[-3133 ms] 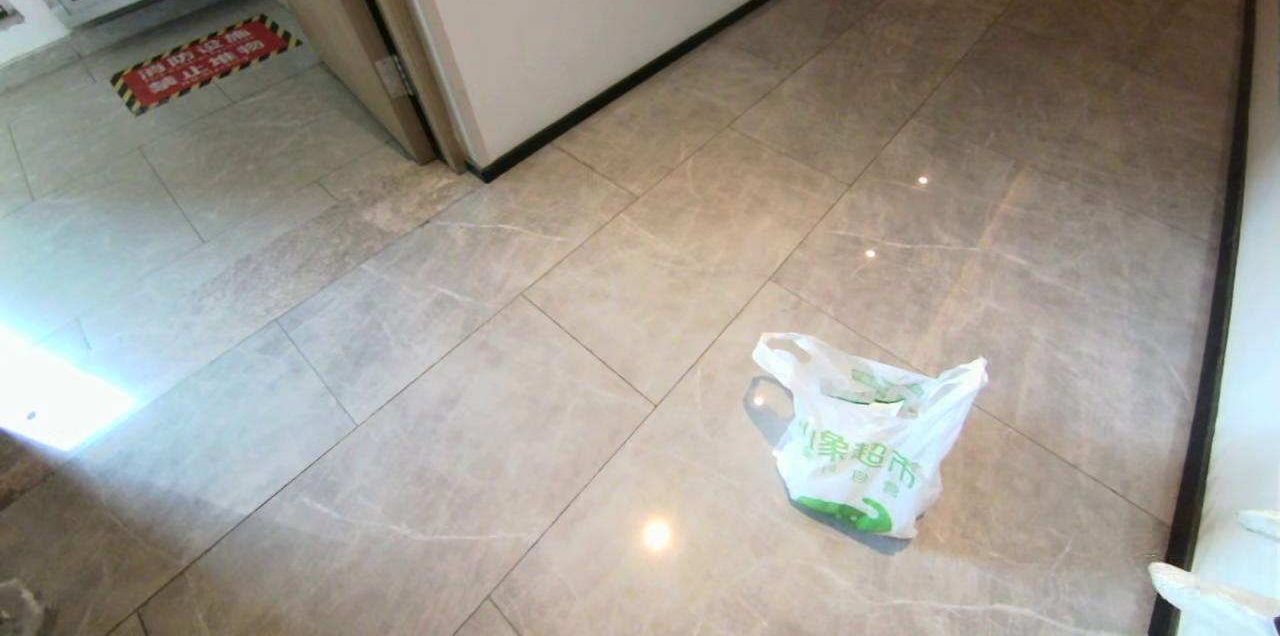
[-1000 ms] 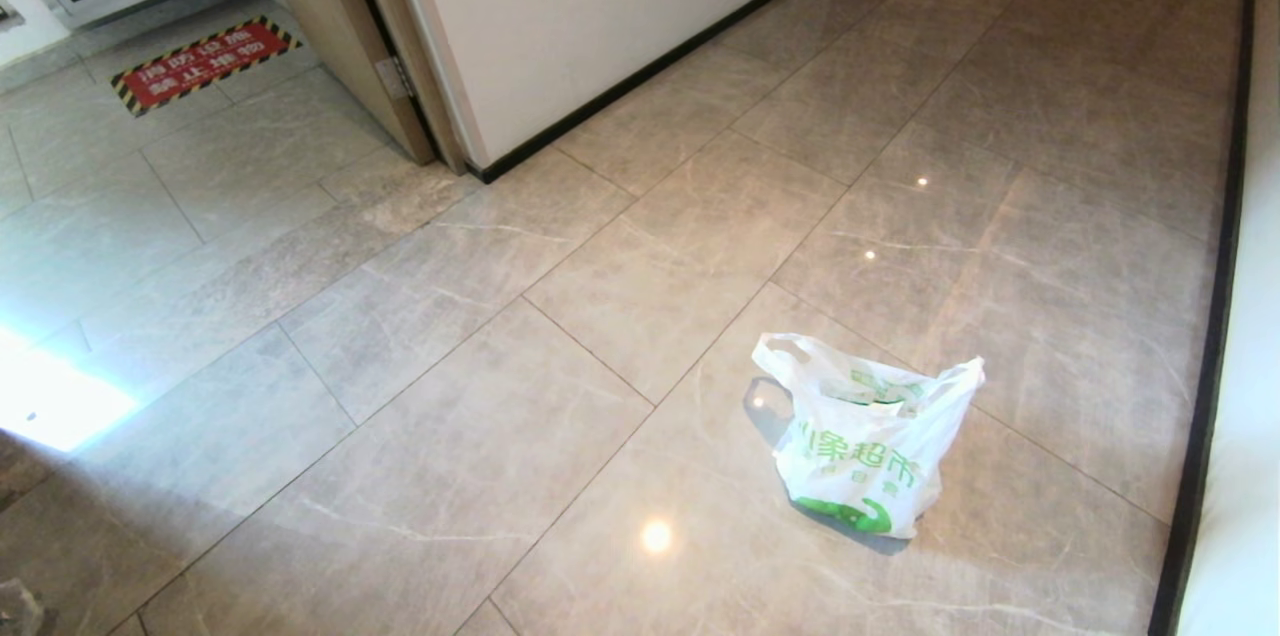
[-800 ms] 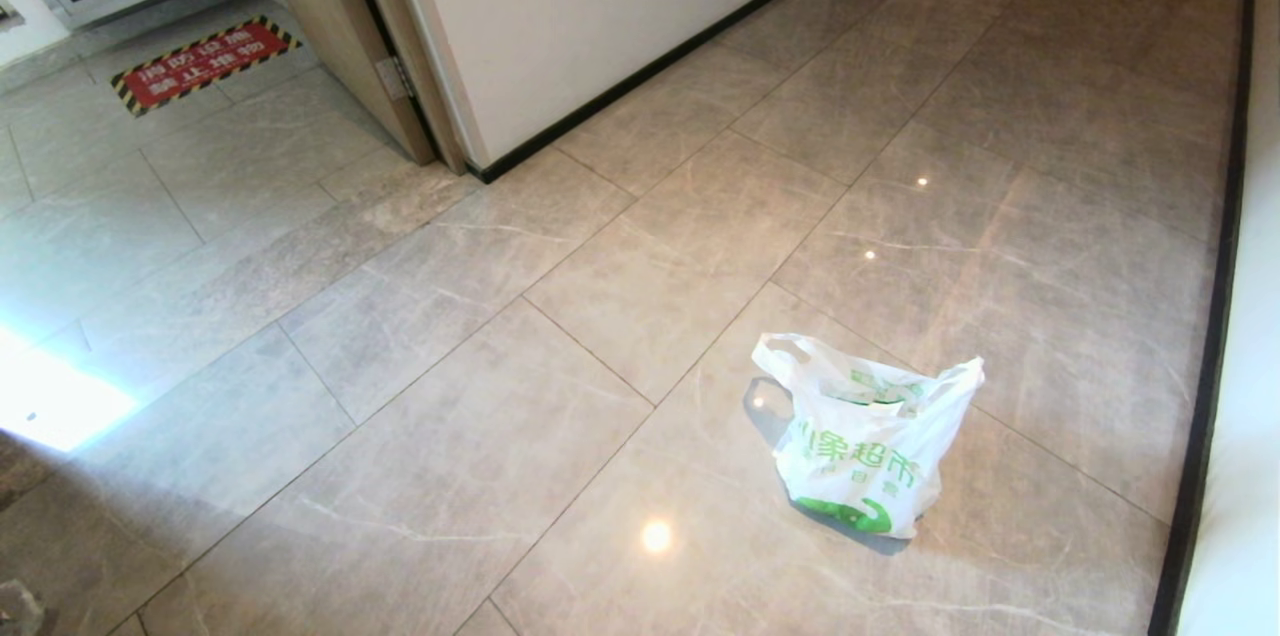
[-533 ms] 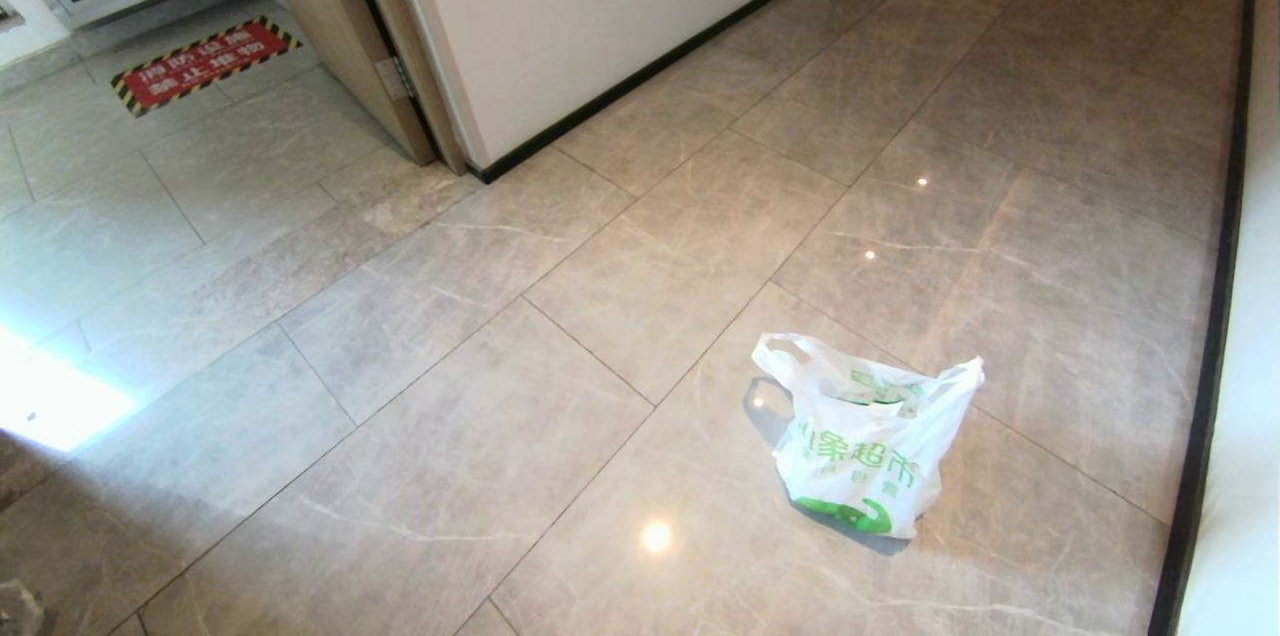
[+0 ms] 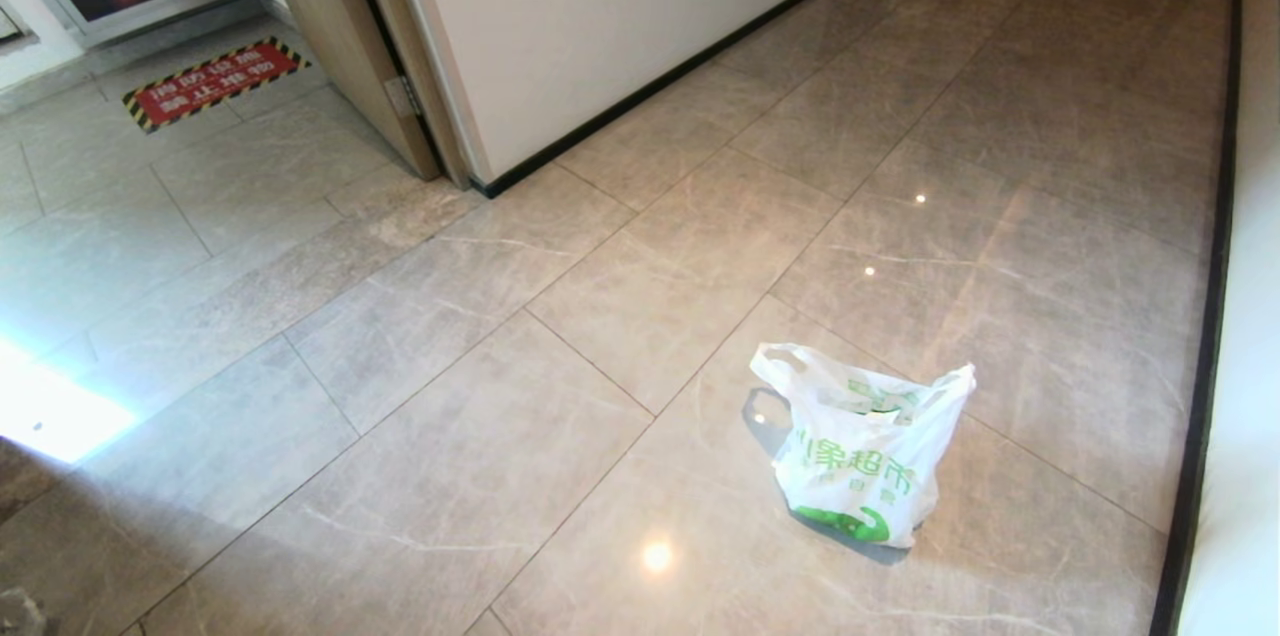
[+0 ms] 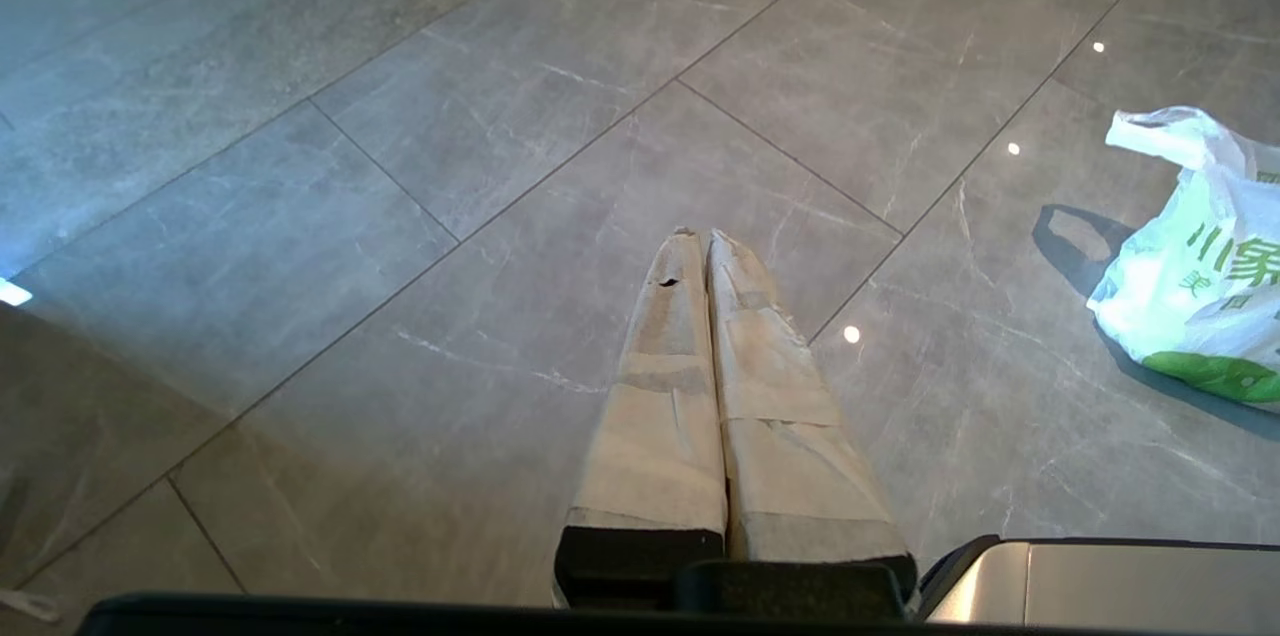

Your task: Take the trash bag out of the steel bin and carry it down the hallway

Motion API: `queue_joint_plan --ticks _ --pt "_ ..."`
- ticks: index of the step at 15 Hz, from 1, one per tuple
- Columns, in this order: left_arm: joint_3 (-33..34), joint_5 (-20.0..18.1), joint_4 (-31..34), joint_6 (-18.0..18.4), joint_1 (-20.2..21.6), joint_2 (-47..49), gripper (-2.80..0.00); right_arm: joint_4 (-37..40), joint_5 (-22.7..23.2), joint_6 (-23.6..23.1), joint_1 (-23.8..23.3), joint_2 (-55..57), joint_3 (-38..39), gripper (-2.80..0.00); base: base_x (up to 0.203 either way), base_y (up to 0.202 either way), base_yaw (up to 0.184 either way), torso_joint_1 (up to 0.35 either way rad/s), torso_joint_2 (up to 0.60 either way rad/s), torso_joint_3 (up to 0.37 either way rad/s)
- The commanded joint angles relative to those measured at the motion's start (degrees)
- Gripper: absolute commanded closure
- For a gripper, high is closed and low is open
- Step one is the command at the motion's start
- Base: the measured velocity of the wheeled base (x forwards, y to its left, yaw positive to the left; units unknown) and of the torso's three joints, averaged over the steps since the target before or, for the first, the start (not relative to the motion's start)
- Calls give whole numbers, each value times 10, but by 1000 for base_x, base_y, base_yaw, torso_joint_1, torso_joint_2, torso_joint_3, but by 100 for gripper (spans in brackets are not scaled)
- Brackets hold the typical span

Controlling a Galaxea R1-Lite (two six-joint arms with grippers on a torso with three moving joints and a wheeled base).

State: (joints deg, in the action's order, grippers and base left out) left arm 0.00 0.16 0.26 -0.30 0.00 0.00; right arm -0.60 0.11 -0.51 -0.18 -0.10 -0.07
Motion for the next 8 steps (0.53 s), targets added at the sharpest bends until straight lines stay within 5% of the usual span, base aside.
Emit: queue_joint_plan --ticks 1,8 --pt "0 0 0 0 0 0 0 0 1 -2 0 1 0 0 0 0 0 2 1 190" --pt "0 0 0 0 0 0 0 0 1 1 0 1 1 0 0 0 0 2 2 202"
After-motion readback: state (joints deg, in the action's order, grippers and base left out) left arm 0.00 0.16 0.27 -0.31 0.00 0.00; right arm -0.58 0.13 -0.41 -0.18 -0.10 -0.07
